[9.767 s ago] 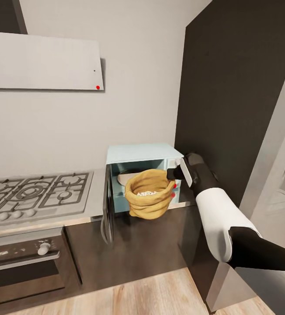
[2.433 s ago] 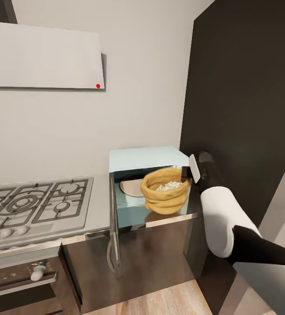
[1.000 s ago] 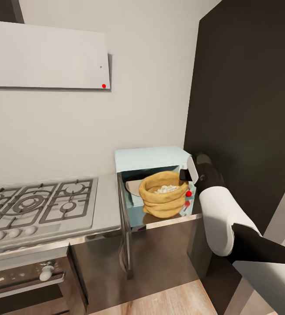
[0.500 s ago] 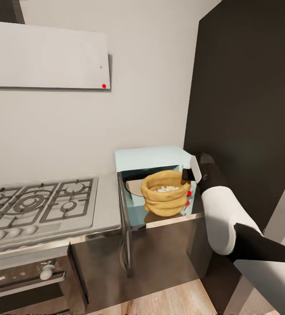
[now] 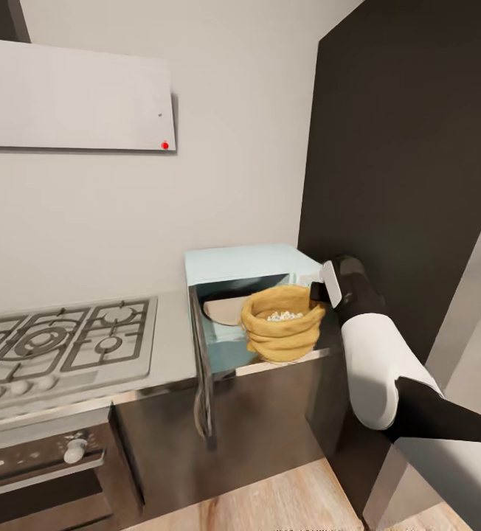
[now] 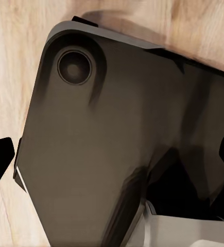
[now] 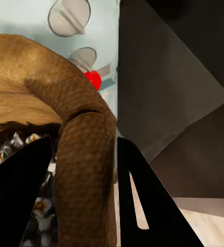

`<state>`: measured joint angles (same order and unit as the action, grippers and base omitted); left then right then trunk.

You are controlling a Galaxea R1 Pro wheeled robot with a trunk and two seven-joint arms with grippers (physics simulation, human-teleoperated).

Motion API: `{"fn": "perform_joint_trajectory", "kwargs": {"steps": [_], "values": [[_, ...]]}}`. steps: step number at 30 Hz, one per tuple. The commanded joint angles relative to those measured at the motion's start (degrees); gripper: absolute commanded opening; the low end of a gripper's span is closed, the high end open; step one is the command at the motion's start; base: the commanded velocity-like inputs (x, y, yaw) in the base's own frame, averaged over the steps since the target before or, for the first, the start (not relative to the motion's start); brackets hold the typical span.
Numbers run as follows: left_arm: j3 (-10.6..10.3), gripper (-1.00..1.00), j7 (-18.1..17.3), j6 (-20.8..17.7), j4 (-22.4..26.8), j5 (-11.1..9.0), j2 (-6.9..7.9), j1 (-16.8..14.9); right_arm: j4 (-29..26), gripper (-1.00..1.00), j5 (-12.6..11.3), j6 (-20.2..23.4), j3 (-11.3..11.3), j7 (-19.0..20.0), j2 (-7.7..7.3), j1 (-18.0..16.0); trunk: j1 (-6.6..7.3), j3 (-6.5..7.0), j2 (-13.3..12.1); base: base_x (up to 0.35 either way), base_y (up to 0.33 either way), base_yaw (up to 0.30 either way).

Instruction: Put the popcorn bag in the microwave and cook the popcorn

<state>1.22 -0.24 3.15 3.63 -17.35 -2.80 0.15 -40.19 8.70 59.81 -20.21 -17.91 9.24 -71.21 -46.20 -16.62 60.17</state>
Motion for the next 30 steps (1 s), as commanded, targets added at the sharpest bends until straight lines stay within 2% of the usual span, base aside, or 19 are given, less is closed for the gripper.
{"fn": "perform_joint_trajectory", "kwargs": {"steps": [1,5,16,30], "values": [[0.1,1.0,-0.03,0.11,0.06,-0.23,-0.01,0.02,-0.83,-1.0,0.44,0.19,-0.26,0.35,0.14,-0.07,-0.01,-0.07,0.04,0.0,0.0,-0.262],[0.1,1.0,-0.03,0.11,0.06,-0.24,-0.01,0.02,-2.65,-1.0,0.4,0.19,-0.53,0.29,0.5,-0.07,-0.01,-0.07,0.04,0.0,0.0,-0.264],[0.1,1.0,-0.03,0.11,0.06,-0.23,-0.01,0.0,-2.79,-1.0,0.11,0.19,-0.88,-1.48,0.76,-0.07,-0.01,-0.25,0.04,0.0,0.0,-0.26],[0.1,1.0,-0.03,0.11,0.06,-0.32,-0.01,0.02,-2.79,-1.0,-0.24,0.19,-1.53,-1.04,0.61,-0.07,-0.01,-0.28,0.04,0.0,0.007,-0.021]]}}
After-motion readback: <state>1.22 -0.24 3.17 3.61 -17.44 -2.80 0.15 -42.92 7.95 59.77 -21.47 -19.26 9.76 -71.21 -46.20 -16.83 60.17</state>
